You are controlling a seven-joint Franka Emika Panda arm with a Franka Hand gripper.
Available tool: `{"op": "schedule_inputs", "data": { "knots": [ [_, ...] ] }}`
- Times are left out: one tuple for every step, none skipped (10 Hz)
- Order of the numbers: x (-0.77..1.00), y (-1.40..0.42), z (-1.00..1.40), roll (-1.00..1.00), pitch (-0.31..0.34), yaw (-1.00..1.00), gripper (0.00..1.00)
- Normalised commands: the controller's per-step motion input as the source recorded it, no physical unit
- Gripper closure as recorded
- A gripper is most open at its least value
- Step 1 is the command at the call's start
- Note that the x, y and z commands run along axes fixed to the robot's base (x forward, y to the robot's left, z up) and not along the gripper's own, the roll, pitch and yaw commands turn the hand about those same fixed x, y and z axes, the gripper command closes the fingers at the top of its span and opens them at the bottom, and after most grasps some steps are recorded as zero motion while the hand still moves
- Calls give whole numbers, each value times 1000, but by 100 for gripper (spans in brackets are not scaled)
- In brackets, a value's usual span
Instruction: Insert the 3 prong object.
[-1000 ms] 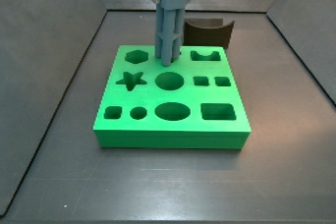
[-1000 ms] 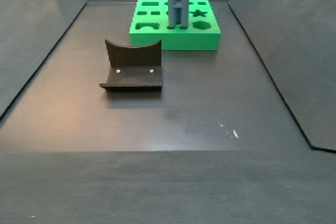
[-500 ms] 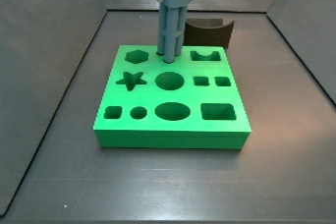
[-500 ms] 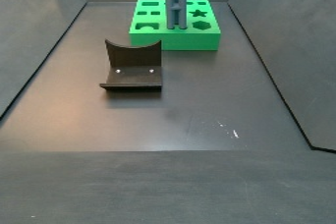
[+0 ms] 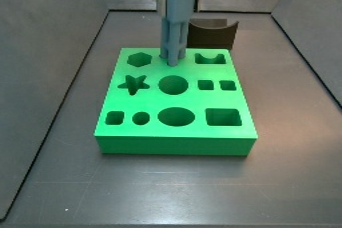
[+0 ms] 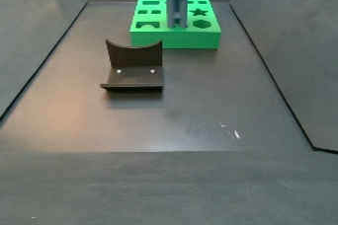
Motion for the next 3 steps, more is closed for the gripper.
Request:
{"op": "schedule_inputs", "data": {
  "knots": [
    [-26,-89,-397,-17,-227,126,100],
    [0,0,-511,-134,-213,0,100],
    [31,-26,-134,0,-1,0,100]
  ]
}}
